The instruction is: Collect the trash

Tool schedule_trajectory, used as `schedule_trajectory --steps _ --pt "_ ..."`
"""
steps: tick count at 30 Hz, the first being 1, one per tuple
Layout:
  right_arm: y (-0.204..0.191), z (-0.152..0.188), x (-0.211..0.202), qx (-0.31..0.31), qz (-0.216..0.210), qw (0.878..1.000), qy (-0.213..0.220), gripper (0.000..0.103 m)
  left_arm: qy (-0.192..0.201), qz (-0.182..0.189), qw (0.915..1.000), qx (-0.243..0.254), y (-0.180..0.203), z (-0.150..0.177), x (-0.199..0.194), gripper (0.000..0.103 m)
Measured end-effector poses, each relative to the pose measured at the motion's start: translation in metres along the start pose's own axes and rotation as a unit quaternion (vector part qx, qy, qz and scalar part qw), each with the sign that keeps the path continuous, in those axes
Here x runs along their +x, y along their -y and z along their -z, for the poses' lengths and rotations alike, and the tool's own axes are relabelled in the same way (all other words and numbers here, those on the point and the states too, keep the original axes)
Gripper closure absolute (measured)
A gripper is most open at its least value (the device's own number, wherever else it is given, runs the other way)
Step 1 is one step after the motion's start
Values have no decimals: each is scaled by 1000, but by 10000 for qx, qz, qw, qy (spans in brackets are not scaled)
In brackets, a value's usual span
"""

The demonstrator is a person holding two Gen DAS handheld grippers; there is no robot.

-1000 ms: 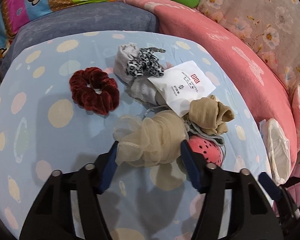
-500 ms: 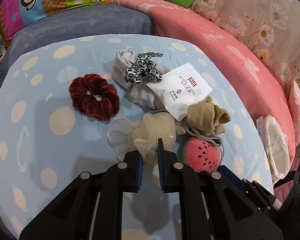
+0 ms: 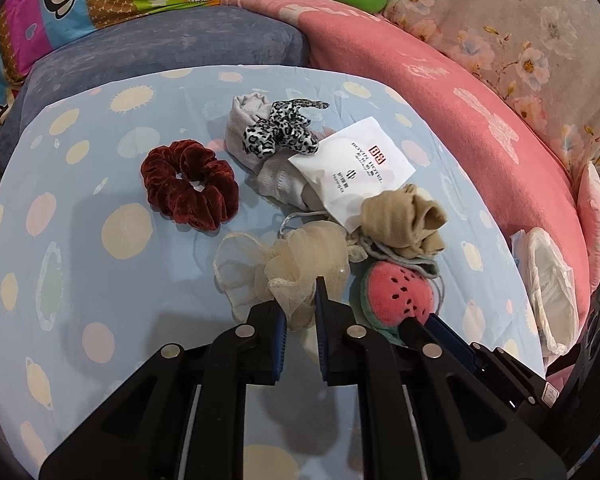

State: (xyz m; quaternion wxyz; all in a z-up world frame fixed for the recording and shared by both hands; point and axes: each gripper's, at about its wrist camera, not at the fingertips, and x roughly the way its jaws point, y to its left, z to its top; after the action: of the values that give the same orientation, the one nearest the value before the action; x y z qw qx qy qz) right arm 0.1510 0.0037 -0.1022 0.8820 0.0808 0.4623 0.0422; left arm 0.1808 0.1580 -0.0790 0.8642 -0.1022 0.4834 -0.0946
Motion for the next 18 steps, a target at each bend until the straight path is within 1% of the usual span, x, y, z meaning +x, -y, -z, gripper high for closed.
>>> schedule_trajectory --steps 2,3,9,12,14,16,18 --pt "2 1 -6 9 -26 10000 34 91 30 -2 10000 26 4 1 -5 91" --pt "2 1 -10 14 -32 10000 60 102 43 0 10000 37 6 2 -7 92" --pt "12 2 -36 123 -70 9995 265 102 186 61 9997 135 22 6 -27 94" --pt "17 2 -39 191 -213 9994 202 101 249 58 9996 144 28 7 -36 94" --pt "20 4 -37 261 -314 9991 150 95 309 11 9994 149 28 7 -40 94" --pt "19 5 -33 274 -402 9988 74 70 330 -19 9994 137 26 7 -42 94" --pt "17 6 -27 330 -547 9980 6 63 332 -74 9994 83 20 6 -42 94"
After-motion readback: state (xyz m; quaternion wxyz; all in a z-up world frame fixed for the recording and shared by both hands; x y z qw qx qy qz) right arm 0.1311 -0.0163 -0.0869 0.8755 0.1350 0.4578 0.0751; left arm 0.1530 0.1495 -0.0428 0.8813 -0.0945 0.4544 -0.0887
